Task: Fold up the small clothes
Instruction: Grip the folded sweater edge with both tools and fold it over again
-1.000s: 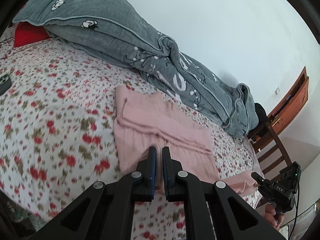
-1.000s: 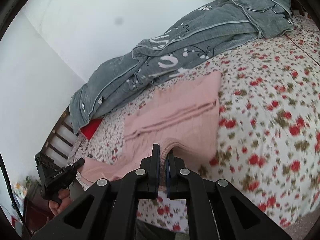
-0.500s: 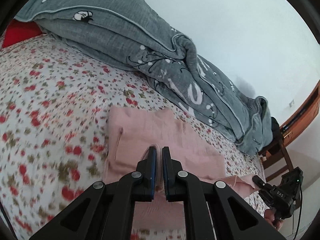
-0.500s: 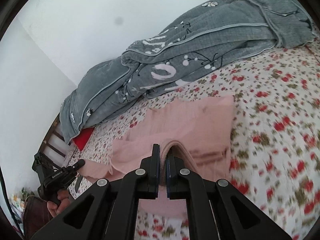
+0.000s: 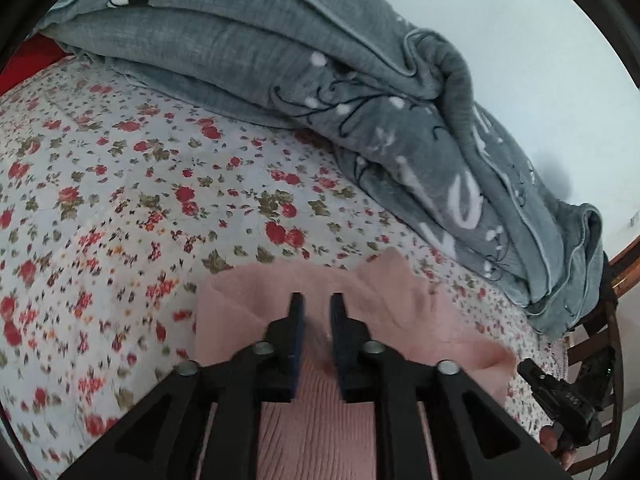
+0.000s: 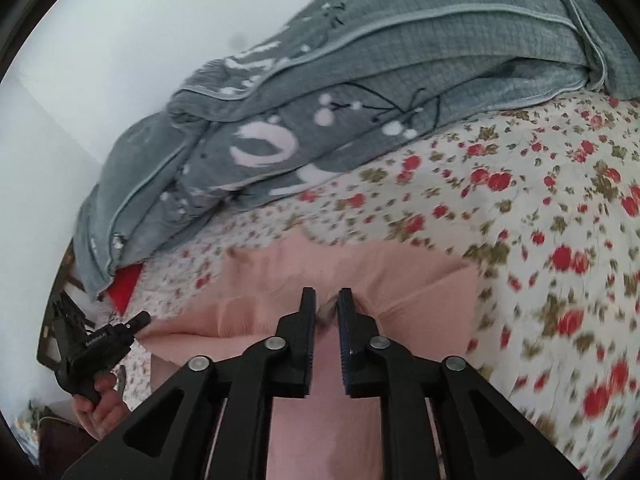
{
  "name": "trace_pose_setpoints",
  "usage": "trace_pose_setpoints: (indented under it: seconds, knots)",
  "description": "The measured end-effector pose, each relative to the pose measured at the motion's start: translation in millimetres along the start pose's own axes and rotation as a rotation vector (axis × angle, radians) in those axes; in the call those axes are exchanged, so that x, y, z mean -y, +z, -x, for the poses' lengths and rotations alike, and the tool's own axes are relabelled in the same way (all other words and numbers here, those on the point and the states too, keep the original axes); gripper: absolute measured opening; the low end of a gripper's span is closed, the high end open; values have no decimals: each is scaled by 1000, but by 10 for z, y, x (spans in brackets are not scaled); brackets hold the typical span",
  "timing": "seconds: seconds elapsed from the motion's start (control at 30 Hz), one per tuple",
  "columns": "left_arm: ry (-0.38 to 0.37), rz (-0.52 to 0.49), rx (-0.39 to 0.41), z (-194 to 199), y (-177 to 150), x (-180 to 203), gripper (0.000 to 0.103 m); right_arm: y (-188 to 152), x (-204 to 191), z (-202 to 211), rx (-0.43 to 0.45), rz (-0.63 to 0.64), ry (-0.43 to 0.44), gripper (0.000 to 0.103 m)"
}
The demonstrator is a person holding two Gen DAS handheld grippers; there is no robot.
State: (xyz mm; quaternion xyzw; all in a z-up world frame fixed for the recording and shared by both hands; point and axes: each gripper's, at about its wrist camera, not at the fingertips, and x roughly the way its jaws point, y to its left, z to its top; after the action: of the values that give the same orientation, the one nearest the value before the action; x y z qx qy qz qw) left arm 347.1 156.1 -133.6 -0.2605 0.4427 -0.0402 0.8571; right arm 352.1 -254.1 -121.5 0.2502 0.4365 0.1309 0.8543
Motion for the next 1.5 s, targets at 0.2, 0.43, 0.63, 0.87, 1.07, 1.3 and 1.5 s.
trace_pose_setpoints:
  seconds: [0.2,0.43,0.63,0.87,1.07,1.3,1.5]
  knots:
    - [-62,-59,15,-35,-66,-23,38,1,60,107,56,91,-54,41]
    - [91,-168,-51,-382,-134,123,39,-41,27,-233,-24,187,-120,41]
    - [183,-206,-83,-577,-142,122,13,-86,40,-547,-73,240,-200,20]
    - [43,-111,26,-246,3,-31,7,-30,-70,-243,60,273,-143,4]
    - [94,-148,41,-433,40,46,7,27,-21,-293,109,243,-162,4]
    - [147,-220,91,-615,-154,-27,10,-64,146,-615,42,229,-235,4]
    - [64,-150,90,-601,-119,-163,10,-95,131,-620,52,231,-243,4]
